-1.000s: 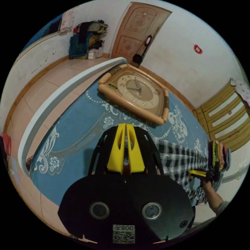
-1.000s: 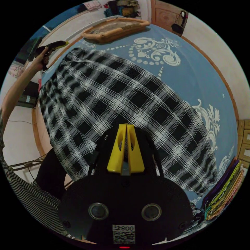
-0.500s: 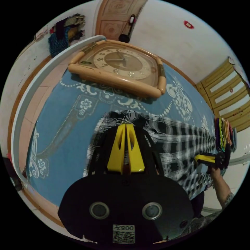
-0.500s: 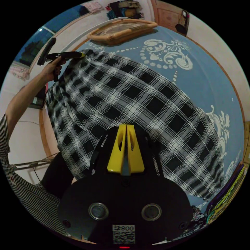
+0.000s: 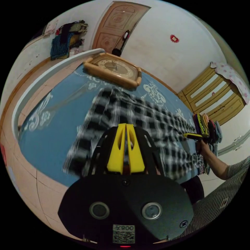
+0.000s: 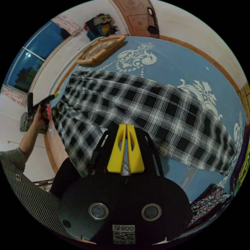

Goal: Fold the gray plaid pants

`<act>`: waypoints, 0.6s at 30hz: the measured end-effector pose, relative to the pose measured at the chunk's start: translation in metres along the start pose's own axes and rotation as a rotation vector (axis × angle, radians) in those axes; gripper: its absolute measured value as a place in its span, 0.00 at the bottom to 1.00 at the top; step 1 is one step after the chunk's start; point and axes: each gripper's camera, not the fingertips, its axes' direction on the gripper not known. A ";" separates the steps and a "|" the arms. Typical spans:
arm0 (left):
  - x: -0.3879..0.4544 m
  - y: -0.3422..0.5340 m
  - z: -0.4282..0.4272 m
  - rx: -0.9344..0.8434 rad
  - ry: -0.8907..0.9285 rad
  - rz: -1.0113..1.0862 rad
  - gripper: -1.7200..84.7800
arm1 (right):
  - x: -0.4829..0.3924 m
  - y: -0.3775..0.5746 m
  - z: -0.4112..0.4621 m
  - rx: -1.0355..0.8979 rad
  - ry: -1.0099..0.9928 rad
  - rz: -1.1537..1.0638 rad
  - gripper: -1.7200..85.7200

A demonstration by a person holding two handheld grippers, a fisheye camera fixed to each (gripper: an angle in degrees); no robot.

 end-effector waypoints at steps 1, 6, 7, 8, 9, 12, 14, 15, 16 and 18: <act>-0.002 0.021 -0.007 -0.015 -0.020 -0.003 0.03 | -0.007 0.010 -0.001 -0.005 -0.006 -0.012 0.02; -0.017 0.083 -0.029 -0.045 -0.081 -0.130 0.05 | -0.077 0.100 0.007 -0.113 0.015 -0.157 0.02; -0.023 0.094 -0.038 -0.016 -0.063 -0.182 0.06 | -0.085 0.109 0.008 -0.128 0.002 -0.183 0.02; -0.026 0.100 -0.042 0.005 -0.056 -0.202 0.07 | -0.103 0.125 0.011 -0.149 0.004 -0.233 0.02; -0.031 0.111 -0.051 0.047 -0.060 -0.241 0.09 | -0.120 0.140 0.014 -0.156 0.022 -0.270 0.02; -0.048 0.130 -0.054 0.063 -0.039 -0.369 0.11 | -0.162 0.171 0.025 -0.174 0.017 -0.363 0.03; -0.056 0.136 -0.046 0.029 -0.019 -0.421 0.11 | -0.183 0.187 0.034 -0.188 0.050 -0.404 0.03; -0.059 0.136 -0.041 -0.001 0.027 -0.439 0.09 | -0.195 0.197 0.040 -0.215 0.058 -0.427 0.03; -0.061 0.136 -0.039 -0.028 0.028 -0.459 0.06 | -0.200 0.202 0.044 -0.228 0.068 -0.435 0.03; -0.060 0.138 -0.046 -0.024 0.002 -0.467 0.05 | -0.215 0.225 0.051 -0.240 0.108 -0.444 0.03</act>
